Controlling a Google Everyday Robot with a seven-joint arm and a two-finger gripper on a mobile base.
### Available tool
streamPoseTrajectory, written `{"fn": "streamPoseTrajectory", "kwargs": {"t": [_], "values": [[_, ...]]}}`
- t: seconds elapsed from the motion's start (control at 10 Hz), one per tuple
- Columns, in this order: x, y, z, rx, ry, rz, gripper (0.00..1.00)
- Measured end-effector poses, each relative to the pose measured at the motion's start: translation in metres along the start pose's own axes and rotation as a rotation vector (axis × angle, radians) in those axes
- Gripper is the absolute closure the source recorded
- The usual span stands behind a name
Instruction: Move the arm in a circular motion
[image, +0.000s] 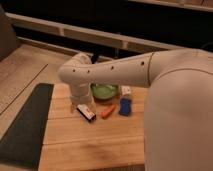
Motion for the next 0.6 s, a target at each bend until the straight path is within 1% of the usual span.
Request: {"fn": "streamPoseTrajectory", "kwargs": {"t": [0.5, 0.6], "values": [[-0.0001, -0.0005, 0.0003, 0.002, -0.002, -0.001, 0.35], [-0.0007, -0.0036, -0.0004, 0.008, -0.018, -0.002, 0.35]]}}
